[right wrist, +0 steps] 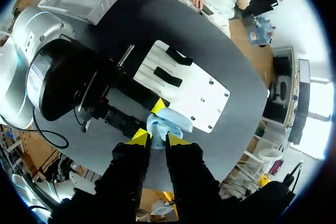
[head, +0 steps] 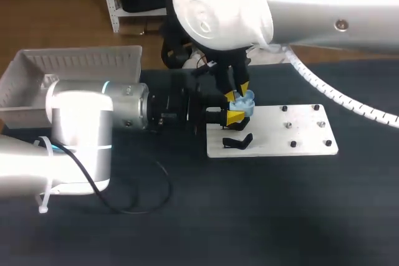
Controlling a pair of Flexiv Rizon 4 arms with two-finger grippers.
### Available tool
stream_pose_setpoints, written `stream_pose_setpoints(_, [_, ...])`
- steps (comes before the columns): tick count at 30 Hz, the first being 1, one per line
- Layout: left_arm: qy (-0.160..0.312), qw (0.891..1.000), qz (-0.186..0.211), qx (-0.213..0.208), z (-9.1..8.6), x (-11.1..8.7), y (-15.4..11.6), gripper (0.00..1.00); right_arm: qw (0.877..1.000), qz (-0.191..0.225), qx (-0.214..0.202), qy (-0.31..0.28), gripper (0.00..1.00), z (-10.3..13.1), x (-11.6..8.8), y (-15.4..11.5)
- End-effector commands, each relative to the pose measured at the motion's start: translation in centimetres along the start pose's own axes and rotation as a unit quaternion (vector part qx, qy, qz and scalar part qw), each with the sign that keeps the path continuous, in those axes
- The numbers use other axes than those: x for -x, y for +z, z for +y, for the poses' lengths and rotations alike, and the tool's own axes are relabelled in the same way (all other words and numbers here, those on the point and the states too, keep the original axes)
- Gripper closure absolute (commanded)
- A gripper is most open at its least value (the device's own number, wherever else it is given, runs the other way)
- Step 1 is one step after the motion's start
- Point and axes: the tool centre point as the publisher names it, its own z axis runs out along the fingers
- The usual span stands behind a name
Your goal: Pick up each earbud case from the left stands, insert the matching earbuds, close the lid, and place the case in the box.
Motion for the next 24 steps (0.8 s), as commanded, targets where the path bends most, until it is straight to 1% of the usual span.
stream_pose_setpoints(1, [0.002, 1.0, -0.002, 0.001, -0.03, -0.1, 0.03, 1.0, 1.0, 0.0, 0.0, 0.001, 1.0, 0.0, -0.04, 0.12])
stream_pose_setpoints(24, [0.002, 1.0, -0.002, 0.001, -0.03, -0.1, 0.03, 1.0, 1.0, 0.0, -0.004, 0.003, 1.0, -0.16, 0.25, 0.32])
